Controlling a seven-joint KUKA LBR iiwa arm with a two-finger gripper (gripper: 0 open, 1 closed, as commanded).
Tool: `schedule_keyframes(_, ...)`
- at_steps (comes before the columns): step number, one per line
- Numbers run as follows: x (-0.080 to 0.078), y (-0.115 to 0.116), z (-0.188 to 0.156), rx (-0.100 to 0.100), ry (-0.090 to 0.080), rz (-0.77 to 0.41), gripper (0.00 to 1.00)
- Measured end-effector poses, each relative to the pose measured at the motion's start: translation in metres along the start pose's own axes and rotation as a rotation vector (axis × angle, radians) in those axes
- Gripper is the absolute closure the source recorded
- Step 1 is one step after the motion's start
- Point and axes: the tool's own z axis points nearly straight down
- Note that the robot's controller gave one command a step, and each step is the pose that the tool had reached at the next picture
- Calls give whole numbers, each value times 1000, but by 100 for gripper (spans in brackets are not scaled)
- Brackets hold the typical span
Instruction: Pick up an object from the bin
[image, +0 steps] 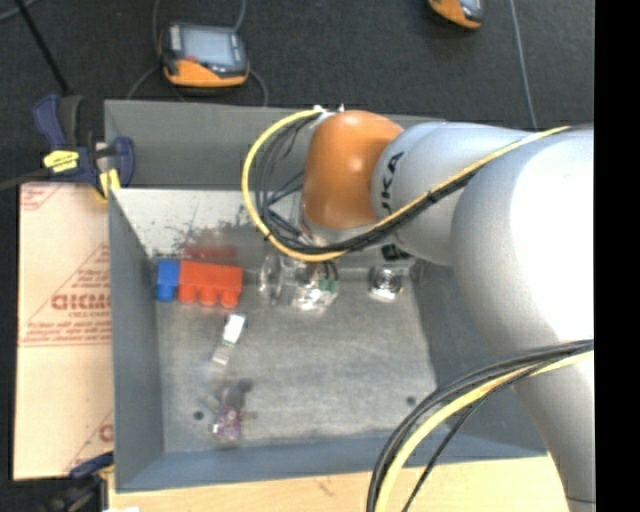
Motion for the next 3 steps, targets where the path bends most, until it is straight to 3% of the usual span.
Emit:
schedule_keyframes(1,2,0,-123,5,11,-29,100)
schedule_keyframes(2,18,18,-64,6,25,130,100)
schedule_keyframes(3,6,18,-137,4,12,132,100)
